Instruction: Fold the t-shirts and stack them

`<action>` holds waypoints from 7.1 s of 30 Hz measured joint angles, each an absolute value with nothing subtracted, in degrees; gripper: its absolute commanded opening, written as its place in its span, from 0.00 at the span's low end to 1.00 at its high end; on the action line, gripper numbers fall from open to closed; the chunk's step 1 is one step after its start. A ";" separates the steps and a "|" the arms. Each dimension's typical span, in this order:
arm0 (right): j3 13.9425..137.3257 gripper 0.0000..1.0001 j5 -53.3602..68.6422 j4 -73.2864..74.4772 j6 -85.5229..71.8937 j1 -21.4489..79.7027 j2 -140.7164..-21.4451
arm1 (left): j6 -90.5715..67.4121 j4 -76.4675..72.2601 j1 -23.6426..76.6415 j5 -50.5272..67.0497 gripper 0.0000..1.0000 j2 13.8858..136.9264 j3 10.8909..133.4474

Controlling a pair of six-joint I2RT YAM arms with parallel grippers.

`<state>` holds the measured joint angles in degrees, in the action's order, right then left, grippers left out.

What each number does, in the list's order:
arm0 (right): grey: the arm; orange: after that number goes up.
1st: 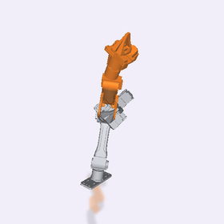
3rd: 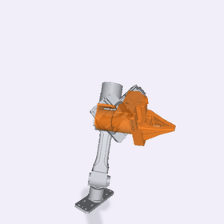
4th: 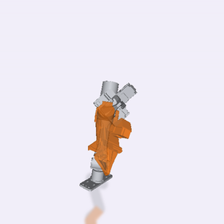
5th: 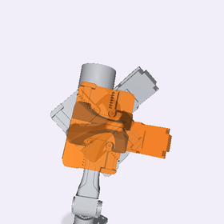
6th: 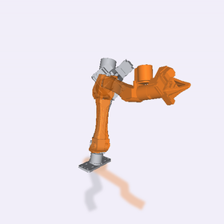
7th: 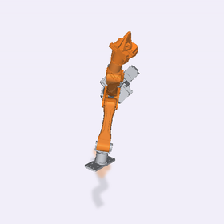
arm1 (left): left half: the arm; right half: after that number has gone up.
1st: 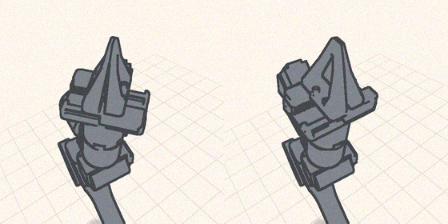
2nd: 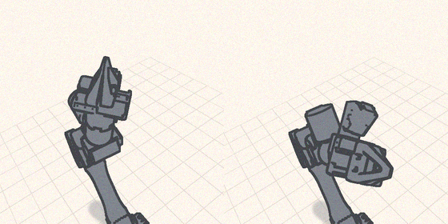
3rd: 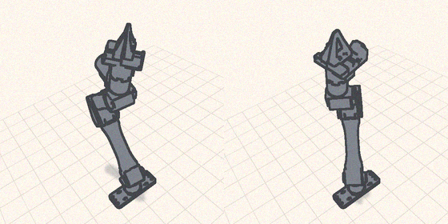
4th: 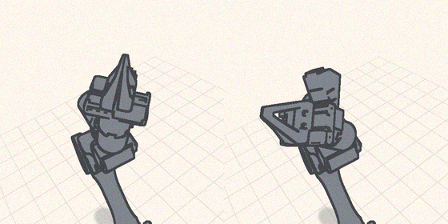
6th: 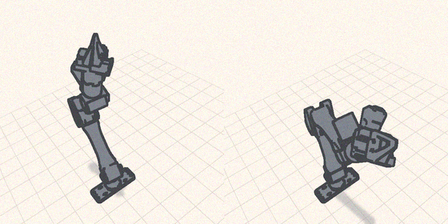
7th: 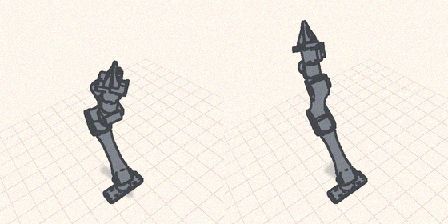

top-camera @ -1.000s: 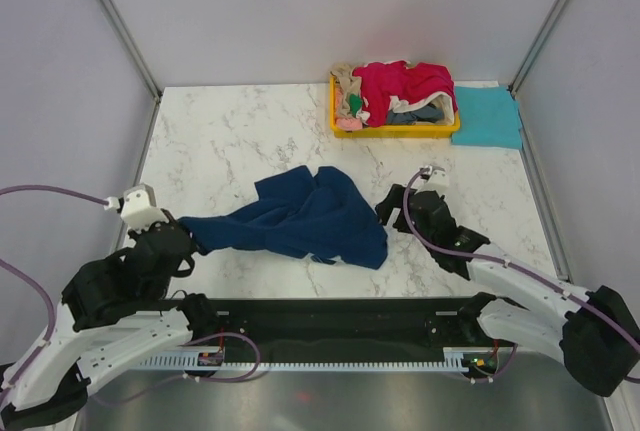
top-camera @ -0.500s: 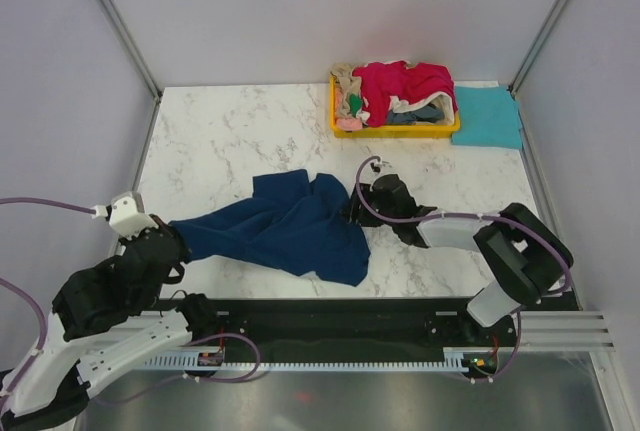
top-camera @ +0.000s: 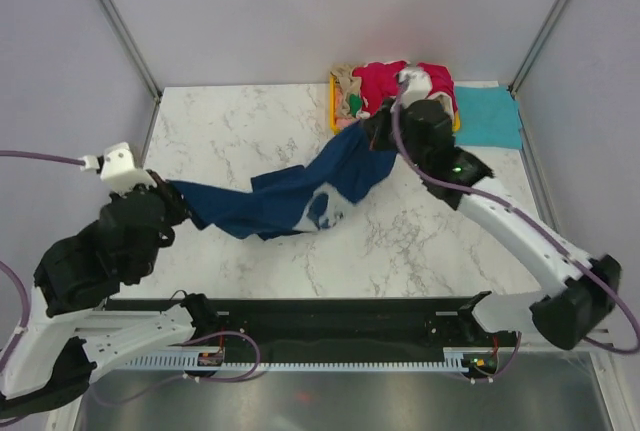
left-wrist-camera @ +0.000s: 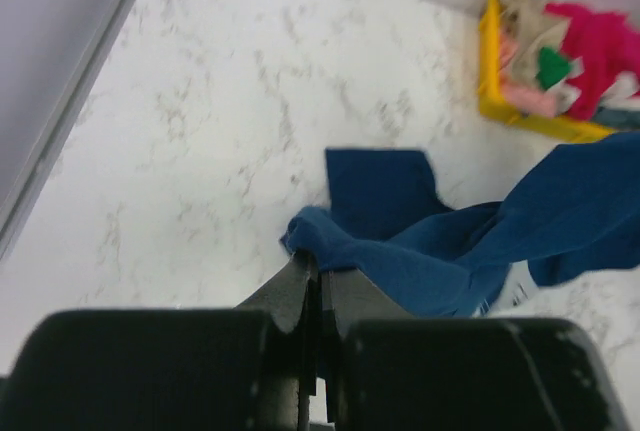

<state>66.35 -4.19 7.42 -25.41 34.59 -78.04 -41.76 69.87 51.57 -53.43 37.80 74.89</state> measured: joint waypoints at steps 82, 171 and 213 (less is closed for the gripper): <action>30.15 0.43 -6.42 -0.16 -37.19 35.77 -78.11 | -28.91 58.02 51.57 -38.61 0.07 45.17 55.18; 45.69 0.00 -15.42 20.67 -31.09 39.29 -60.66 | -28.86 59.66 51.57 -38.35 0.04 46.02 60.34; 92.29 0.00 -29.39 29.65 -2.28 38.54 -27.75 | 16.16 36.10 51.57 -20.60 0.06 60.82 127.98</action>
<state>92.29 -29.39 29.65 -2.28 38.54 -27.75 16.16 36.10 51.57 -20.60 60.82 127.98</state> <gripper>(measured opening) 0.007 0.074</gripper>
